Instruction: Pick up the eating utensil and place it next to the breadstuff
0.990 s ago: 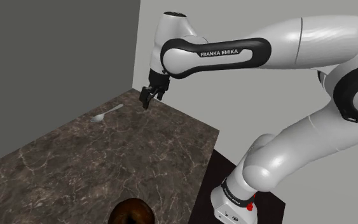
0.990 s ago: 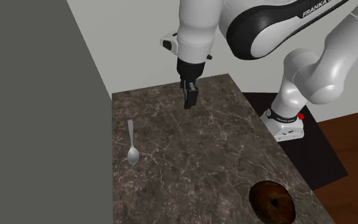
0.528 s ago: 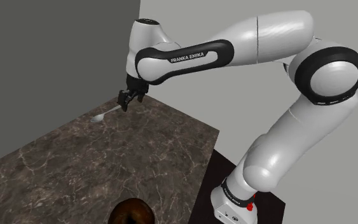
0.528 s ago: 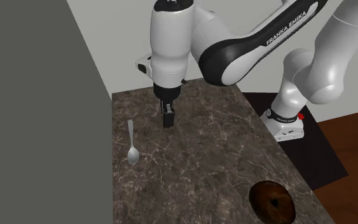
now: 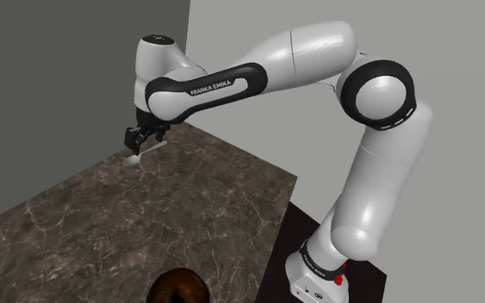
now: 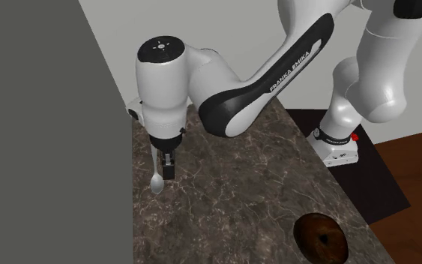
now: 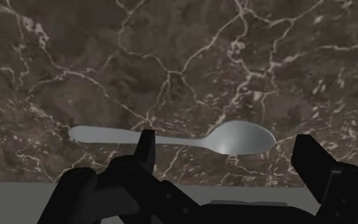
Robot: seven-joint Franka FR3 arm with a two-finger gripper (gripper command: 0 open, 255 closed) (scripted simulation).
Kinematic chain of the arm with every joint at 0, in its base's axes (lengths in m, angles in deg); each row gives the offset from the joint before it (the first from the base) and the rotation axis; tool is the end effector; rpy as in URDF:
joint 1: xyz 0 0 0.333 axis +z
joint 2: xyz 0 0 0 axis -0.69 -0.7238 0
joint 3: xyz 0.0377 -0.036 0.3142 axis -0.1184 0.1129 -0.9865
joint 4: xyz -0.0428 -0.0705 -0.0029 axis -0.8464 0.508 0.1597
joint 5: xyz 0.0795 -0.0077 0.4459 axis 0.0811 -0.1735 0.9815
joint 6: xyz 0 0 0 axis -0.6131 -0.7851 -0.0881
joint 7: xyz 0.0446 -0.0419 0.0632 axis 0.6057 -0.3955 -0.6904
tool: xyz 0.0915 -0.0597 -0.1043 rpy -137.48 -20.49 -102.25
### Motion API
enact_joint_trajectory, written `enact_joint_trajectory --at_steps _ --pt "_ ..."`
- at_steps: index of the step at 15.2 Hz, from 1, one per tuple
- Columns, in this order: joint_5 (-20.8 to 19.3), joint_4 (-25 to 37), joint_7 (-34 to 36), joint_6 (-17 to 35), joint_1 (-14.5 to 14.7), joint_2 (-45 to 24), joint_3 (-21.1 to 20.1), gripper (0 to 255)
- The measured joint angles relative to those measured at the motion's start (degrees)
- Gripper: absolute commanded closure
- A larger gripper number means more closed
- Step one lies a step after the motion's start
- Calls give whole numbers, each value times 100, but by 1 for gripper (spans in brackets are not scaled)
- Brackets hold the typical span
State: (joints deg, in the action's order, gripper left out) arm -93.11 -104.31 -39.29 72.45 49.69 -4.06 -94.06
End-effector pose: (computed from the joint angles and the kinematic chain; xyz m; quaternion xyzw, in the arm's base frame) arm 0.6346 0.2483 0.3248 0.9916 0.1081 0.0700 0.0110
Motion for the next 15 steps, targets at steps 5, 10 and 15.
enact_joint_trajectory --at_steps 5,10,15 --pt "-371 1093 247 2 304 -1063 38 0" --pt "-484 1199 310 221 361 -1391 95 0" --pt "-529 1198 335 343 376 -1513 122 0"
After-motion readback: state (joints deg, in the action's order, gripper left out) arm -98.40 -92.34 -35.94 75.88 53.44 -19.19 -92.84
